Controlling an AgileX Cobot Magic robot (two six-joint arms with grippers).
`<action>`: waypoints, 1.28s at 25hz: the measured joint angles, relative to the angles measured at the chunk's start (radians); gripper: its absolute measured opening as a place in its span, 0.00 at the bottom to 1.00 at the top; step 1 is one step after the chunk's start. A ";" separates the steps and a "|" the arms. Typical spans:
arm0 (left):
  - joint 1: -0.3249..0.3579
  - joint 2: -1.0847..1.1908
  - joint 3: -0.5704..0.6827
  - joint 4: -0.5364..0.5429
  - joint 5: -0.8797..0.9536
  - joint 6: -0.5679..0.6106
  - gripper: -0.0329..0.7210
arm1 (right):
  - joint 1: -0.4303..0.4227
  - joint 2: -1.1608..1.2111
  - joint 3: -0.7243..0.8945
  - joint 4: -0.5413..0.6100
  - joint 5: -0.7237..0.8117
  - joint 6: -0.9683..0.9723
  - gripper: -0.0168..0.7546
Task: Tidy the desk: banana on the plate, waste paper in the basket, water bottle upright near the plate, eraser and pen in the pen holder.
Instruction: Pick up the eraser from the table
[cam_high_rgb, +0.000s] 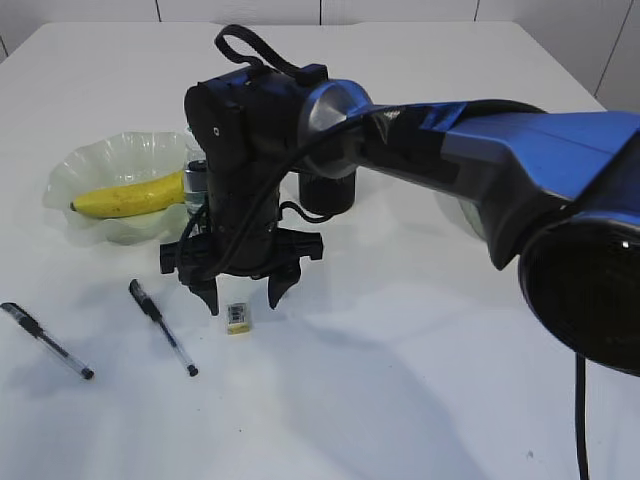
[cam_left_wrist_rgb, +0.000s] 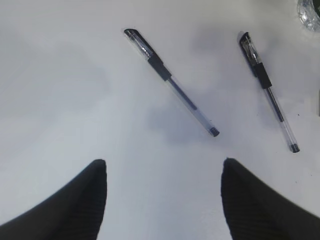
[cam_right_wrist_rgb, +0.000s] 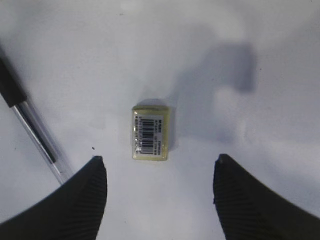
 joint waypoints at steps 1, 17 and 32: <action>0.000 0.000 0.000 0.000 0.000 0.000 0.71 | 0.000 0.005 -0.002 0.000 0.000 0.002 0.66; 0.000 0.000 0.000 0.001 0.000 0.000 0.71 | 0.000 0.108 -0.106 0.012 0.000 0.037 0.66; 0.000 0.000 0.000 0.002 0.000 0.000 0.71 | 0.000 0.137 -0.134 0.024 0.000 0.037 0.41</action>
